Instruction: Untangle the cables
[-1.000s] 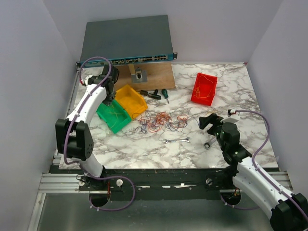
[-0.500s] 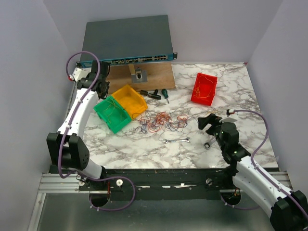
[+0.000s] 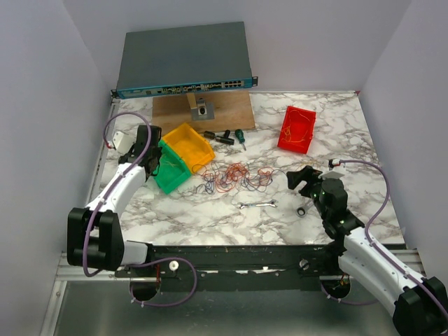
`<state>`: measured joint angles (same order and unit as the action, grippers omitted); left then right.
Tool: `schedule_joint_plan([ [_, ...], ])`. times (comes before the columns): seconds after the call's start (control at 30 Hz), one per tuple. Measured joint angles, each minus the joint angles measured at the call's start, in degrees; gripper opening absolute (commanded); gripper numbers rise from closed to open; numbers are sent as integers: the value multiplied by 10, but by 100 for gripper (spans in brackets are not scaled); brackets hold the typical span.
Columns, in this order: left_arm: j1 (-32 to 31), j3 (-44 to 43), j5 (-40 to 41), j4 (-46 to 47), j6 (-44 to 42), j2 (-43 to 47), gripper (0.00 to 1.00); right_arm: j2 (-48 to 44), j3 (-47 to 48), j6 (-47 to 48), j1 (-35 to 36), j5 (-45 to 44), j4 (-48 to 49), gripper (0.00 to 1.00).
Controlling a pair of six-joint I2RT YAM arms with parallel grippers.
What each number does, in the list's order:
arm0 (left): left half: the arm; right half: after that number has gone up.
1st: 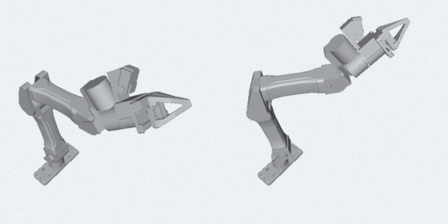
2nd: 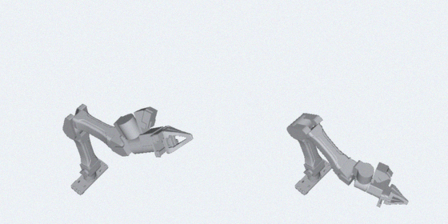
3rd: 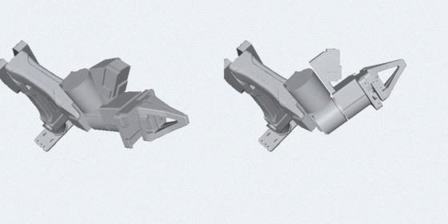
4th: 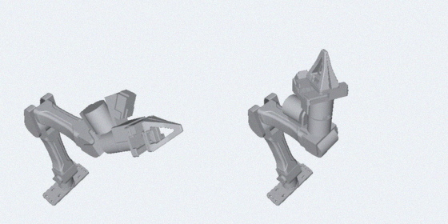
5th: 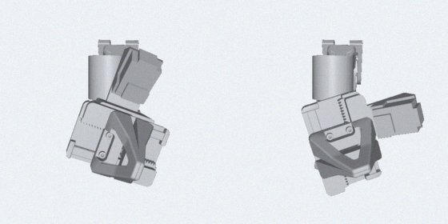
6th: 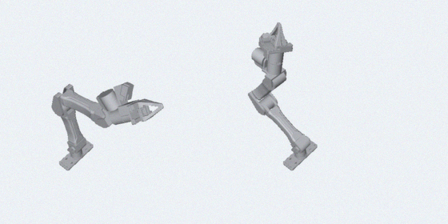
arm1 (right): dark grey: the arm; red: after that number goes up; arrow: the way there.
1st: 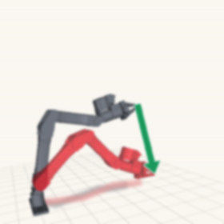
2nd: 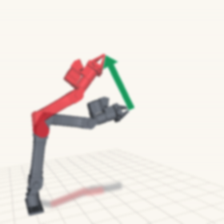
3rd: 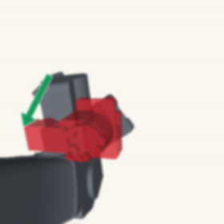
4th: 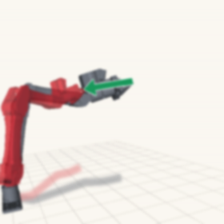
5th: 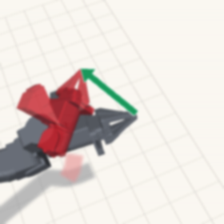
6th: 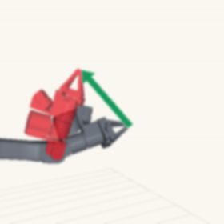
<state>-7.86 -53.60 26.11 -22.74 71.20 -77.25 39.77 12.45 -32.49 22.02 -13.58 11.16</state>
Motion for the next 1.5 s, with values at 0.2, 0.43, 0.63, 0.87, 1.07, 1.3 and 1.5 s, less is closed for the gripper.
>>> schedule_joint_plan([
  [0.2,-17,51,0,54,0,4,0,1,0,0,0,3,4,87],
  [0.43,-21,-16,-19,24,12,-115,0,-1,-2,0,0,4,8,87],
  [0.63,-21,-17,-20,8,25,-124,27,-7,-4,0,0,4,8,87],
  [0.87,-21,-23,-10,-31,22,-73,43,-4,-4,0,0,4,8,87],
  [1.07,-21,-47,-9,-73,9,-39,58,-5,-4,0,0,4,8,87],
  [1.3,-21,-79,-24,-108,-20,-21,56,-4,-4,0,0,4,7,87],
  [1.5,-21,-97,-43,-140,-39,-20,53,-4,6,0,0,3,-15,88],
])
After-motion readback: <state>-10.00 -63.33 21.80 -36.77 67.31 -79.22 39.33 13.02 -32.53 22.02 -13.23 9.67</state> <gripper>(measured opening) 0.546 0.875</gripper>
